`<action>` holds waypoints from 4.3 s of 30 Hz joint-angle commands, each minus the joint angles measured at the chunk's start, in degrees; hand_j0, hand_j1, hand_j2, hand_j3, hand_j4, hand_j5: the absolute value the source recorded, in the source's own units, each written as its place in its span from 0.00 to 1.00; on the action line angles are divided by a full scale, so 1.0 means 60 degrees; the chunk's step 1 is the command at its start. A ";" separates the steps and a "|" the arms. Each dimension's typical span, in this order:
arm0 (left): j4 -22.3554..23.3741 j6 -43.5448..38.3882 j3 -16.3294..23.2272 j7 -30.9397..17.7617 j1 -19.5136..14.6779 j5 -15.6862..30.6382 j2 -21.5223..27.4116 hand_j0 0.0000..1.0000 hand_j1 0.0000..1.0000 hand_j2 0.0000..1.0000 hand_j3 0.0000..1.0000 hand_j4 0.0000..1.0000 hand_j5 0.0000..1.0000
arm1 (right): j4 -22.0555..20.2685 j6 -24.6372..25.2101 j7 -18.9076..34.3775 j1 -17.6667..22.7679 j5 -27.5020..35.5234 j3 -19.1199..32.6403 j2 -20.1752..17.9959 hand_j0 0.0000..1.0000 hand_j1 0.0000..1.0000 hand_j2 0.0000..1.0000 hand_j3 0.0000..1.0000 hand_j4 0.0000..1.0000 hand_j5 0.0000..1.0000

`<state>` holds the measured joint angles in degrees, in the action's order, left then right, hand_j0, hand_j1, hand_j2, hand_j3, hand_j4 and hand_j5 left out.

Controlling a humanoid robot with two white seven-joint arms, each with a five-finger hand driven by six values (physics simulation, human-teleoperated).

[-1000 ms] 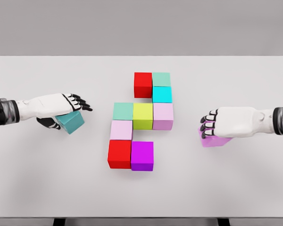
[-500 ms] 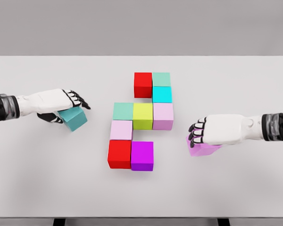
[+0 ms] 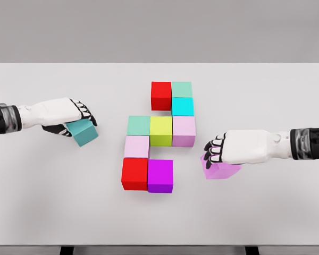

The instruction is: Assemble the squares on the desktop into the number 2

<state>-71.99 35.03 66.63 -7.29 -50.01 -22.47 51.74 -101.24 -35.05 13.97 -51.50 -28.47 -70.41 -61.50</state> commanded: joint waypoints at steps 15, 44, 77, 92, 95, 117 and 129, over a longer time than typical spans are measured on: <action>0.0381 -0.0005 -0.0090 -0.0001 -0.0308 0.0025 -0.0009 0.66 0.66 0.66 0.66 0.66 0.66 | 0.0057 0.0009 -0.0043 0.0029 0.0922 0.1187 -0.1088 1.00 1.00 1.00 1.00 1.00 1.00; 0.2227 -0.0005 -0.0134 -0.0001 -0.1040 -0.0063 -0.1401 0.66 0.66 0.66 0.66 0.66 0.66 | 0.0541 0.0009 0.0015 0.0103 -0.1641 0.0631 -0.0957 0.55 0.55 0.55 0.55 0.55 0.55; 0.4204 -0.0005 -0.0251 -0.0030 -0.1846 -0.0107 -0.3320 0.66 0.66 0.66 0.66 0.66 0.66 | 0.1025 0.0009 -0.2417 0.0557 -0.1524 0.0001 -0.0810 0.55 0.55 0.55 0.55 0.55 0.55; 0.4629 -0.0005 -0.0280 -0.0132 -0.1993 -0.0122 -0.4023 0.67 0.67 0.67 0.67 0.67 0.67 | 0.0600 0.0009 -0.2417 0.0630 -0.1524 -0.0013 -0.0532 0.55 0.55 0.55 0.55 0.55 0.55; 0.4615 -0.0005 -0.0324 -0.0177 -0.1993 -0.0122 -0.4082 0.67 0.67 0.67 0.67 0.67 0.67 | 0.0439 0.0009 -0.2431 0.0703 -0.1524 -0.0013 -0.0517 0.55 0.55 0.55 0.55 0.55 0.55; 0.4219 -0.0005 -0.0441 -0.0220 -0.1802 -0.0078 -0.3950 0.68 0.68 0.68 0.68 0.68 0.68 | 0.0102 0.0009 -0.3530 0.0762 -0.1524 -0.0379 -0.1381 0.55 0.55 0.55 0.55 0.55 0.55; 0.4234 -0.0005 -0.0427 -0.0235 -0.1700 -0.0092 -0.3950 0.89 0.89 0.89 0.89 0.89 0.89 | 0.0849 0.0009 -0.3823 0.1011 -0.1832 -0.0438 -0.1088 0.55 0.55 0.55 0.55 0.55 0.55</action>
<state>-46.60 35.05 64.21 -8.72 -60.21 -23.36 28.04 -96.97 -34.97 -8.83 -45.44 -39.70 -73.08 -68.46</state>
